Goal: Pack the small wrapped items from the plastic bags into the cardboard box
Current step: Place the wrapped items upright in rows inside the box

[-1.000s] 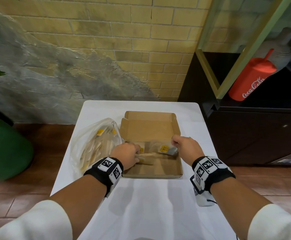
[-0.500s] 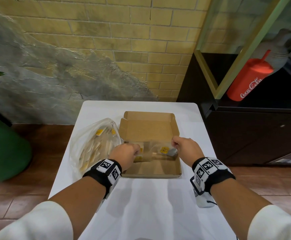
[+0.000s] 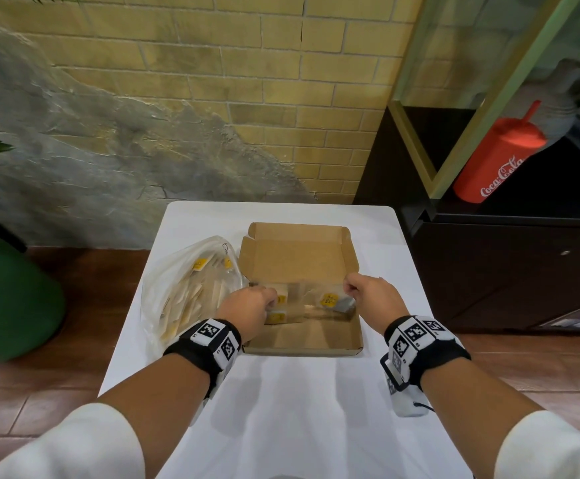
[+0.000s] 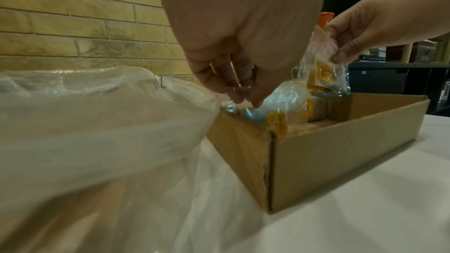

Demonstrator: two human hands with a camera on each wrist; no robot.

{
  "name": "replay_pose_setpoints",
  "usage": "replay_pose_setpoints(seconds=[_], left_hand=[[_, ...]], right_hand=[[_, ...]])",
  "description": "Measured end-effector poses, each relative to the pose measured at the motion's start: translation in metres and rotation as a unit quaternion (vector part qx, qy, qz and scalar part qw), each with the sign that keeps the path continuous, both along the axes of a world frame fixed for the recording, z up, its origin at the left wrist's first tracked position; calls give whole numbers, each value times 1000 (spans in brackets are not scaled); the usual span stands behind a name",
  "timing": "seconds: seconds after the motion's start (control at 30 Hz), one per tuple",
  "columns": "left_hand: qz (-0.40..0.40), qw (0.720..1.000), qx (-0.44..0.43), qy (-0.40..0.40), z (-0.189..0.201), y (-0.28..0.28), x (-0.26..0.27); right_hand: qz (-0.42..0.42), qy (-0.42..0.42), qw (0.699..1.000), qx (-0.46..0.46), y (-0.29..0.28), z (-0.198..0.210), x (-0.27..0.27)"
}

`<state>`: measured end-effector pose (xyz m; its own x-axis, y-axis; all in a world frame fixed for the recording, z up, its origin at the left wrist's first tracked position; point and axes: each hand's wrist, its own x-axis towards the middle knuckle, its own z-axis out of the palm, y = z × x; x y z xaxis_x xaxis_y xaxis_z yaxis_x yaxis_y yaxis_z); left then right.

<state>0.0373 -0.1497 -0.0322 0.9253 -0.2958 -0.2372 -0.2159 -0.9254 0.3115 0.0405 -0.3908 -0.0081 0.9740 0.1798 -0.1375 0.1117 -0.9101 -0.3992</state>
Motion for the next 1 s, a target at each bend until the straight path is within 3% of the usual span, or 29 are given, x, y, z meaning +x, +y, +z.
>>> replay_pose_setpoints(seconds=[0.2,0.37,0.73,0.87,1.0], left_hand=[[-16,997,53,56,-1,-3,6],[-42,990,103,86,-2,-4,14],[-18,996,78,-45,6,-2,7],[-7,995,87,-52,11,-3,6],[12,992,41,-118,11,-4,4]], right_hand=[[-1,-6,1000,18,1,1,0],[25,-3,999,-37,2,-2,2],[106,-28,965,-237,22,-12,0],[85,-81,963,-242,28,-5,3],[65,-96,970,-215,26,-11,1]])
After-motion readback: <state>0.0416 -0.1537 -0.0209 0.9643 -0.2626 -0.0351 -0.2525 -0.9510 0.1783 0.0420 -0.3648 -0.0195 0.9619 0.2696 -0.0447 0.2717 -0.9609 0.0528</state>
